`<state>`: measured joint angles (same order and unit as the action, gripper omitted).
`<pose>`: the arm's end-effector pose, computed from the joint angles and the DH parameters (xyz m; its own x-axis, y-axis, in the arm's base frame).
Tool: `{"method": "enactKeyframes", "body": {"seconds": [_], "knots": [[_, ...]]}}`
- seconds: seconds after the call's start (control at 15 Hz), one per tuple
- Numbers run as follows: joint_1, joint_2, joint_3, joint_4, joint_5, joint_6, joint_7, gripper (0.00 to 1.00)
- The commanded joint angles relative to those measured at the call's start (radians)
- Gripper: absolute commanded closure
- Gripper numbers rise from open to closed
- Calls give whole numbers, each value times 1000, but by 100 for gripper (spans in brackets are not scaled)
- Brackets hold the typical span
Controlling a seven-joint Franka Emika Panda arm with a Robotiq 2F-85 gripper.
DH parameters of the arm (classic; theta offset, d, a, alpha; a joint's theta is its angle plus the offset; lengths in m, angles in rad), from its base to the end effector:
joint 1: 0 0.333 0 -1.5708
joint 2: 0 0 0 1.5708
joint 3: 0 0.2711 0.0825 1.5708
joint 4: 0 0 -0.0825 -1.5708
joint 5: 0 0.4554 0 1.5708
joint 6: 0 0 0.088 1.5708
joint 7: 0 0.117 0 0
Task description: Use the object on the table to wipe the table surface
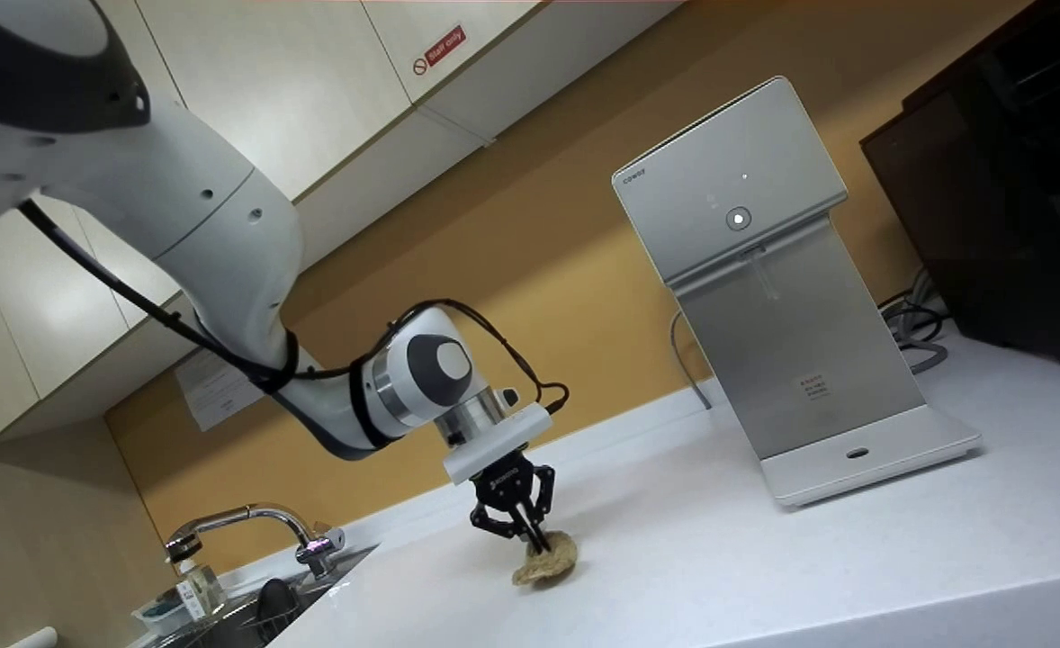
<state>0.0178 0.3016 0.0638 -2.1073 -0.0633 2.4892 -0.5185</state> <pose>0.6203 0.0519 0.1748 0.7965 0.6017 0.0585 0.5989 -0.7986 0.0603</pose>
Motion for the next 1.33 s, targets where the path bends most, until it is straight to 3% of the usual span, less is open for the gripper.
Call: {"method": "enactKeyframes", "body": {"seconds": [0.0,0.27,0.93,1.27], "knots": [[2,71,-8,102,-55,-8,75,99],[-7,8,-2,38,-63,-46,69,99],[-15,-253,-15,-302,-56,-122,77,99],[-21,-308,-40,-376,-65,-140,98,99]]}}
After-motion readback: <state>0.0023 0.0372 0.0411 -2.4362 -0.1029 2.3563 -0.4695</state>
